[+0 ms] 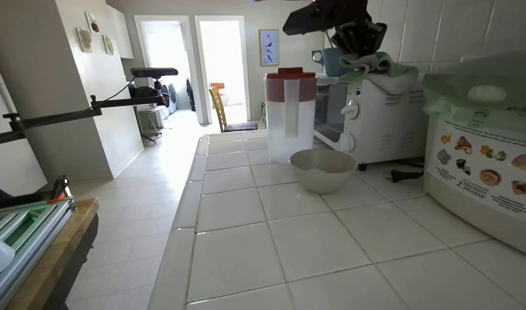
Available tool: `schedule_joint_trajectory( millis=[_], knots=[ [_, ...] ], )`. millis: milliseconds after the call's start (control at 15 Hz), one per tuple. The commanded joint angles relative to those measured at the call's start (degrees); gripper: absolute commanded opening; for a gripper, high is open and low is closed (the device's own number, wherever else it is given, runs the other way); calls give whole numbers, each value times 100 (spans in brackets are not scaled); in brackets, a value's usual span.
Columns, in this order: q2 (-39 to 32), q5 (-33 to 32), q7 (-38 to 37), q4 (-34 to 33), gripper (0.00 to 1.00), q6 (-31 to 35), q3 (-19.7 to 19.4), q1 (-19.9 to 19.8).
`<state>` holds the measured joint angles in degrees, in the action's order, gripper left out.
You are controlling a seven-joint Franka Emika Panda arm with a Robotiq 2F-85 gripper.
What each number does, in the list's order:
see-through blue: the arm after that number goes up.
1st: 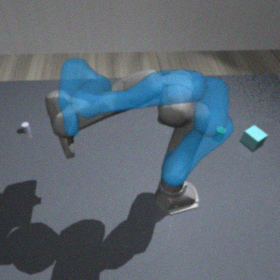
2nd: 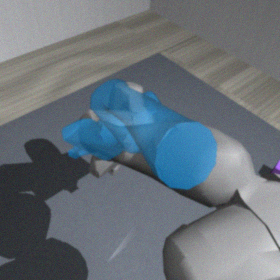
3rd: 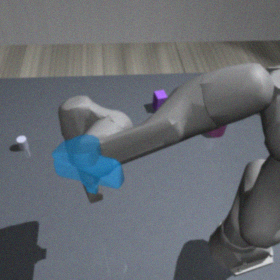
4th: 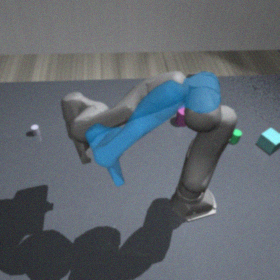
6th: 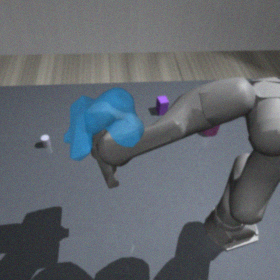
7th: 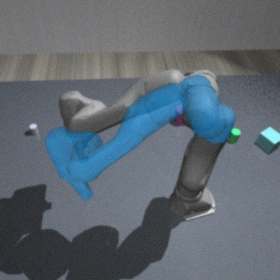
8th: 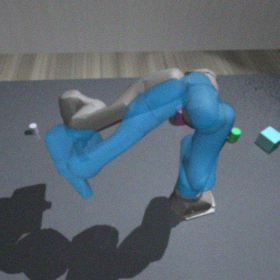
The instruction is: Use the green towel to wipe around the oven knobs
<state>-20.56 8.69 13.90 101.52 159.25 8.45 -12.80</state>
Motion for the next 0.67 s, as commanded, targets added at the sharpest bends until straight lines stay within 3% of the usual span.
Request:
schedule_joint_trajectory(
  millis=[0,400,600],
  knots=[
    [49,251,437,104,1,-103,58,-61],
    [-25,35,114,-2,1,-31,-288,36],
    [50,93,325,126,1,-84,-196,14]
  ],
)
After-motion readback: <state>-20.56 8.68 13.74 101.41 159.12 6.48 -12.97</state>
